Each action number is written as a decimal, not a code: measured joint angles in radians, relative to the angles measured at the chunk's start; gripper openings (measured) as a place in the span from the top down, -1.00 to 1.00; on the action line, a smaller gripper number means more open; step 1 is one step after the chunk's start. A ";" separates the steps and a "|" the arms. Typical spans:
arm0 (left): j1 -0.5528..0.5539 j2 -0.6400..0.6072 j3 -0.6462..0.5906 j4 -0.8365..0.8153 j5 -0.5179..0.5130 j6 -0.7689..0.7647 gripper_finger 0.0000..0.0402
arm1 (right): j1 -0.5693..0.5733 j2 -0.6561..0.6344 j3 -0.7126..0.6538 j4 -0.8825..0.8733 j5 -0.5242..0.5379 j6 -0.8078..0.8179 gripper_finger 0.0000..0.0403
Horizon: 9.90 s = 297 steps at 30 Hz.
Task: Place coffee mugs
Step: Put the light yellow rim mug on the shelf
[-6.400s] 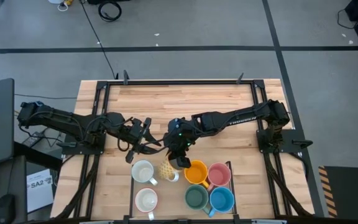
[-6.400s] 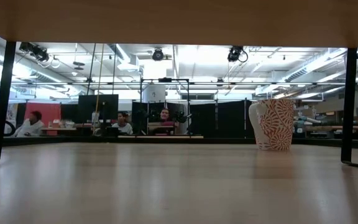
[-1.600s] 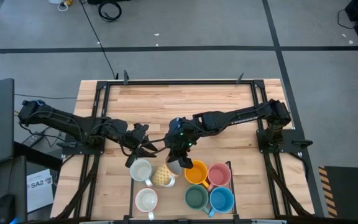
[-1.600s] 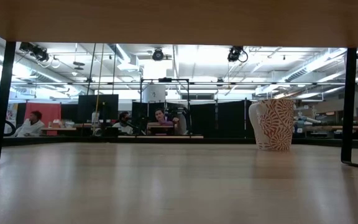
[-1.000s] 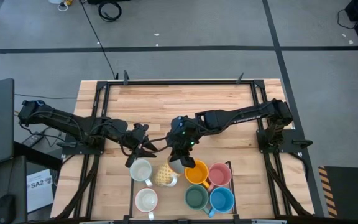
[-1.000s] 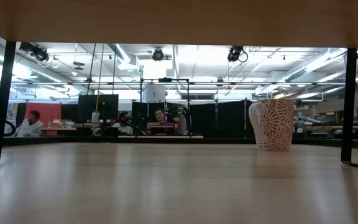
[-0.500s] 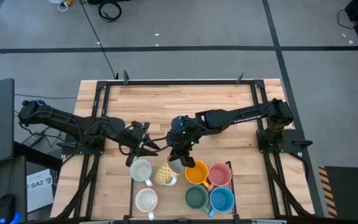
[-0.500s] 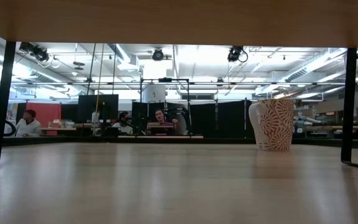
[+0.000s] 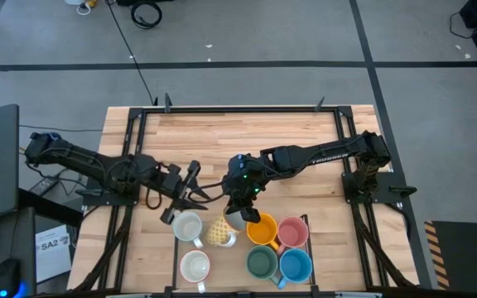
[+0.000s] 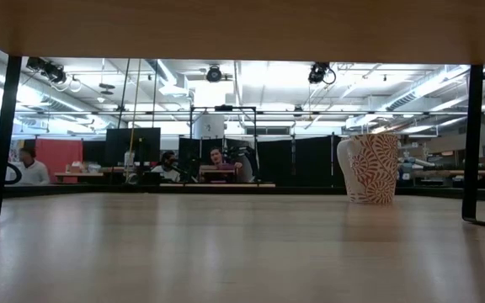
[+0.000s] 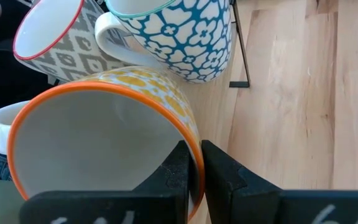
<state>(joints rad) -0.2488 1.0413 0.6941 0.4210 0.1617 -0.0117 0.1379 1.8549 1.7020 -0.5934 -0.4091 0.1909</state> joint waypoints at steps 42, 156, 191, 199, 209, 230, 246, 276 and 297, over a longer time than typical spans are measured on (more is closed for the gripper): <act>-0.105 0.331 0.528 -0.674 -0.120 0.183 -0.06 | 0.000 0.001 0.000 -0.008 -0.006 0.054 0.83; -0.155 0.341 0.527 -0.792 -0.004 0.236 -0.06 | -0.003 0.001 0.001 0.040 -0.042 0.132 0.68; -0.155 0.341 0.527 -0.788 -0.003 0.235 -0.06 | 0.000 0.002 0.000 0.086 -0.195 0.132 0.68; -0.155 0.341 0.527 -0.779 -0.003 0.235 -0.06 | 0.000 0.002 0.000 0.114 -0.198 0.132 0.68; -0.155 0.341 0.528 -0.712 -0.004 0.233 -0.06 | -0.012 -0.037 0.000 0.116 -0.202 0.131 0.68; -0.084 0.385 0.527 -0.582 -0.207 -0.128 -0.06 | -0.101 -0.333 0.000 -0.387 0.241 -0.088 0.68; -0.105 0.441 0.529 -0.660 -0.149 -0.242 -0.06 | -0.101 -0.353 0.000 -0.406 0.267 -0.087 0.68; -0.135 0.442 0.527 -0.607 0.080 -0.239 -0.06 | -0.101 -0.353 0.000 -0.406 0.266 -0.086 0.68; -0.160 0.442 0.527 -0.604 0.104 -0.247 -0.06 | -0.101 -0.352 0.000 -0.406 0.266 -0.086 0.68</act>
<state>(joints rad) -0.4088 1.4830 1.2213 -0.1833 0.2660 -0.2589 0.0368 1.5024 1.7020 -0.9997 -0.1431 0.1051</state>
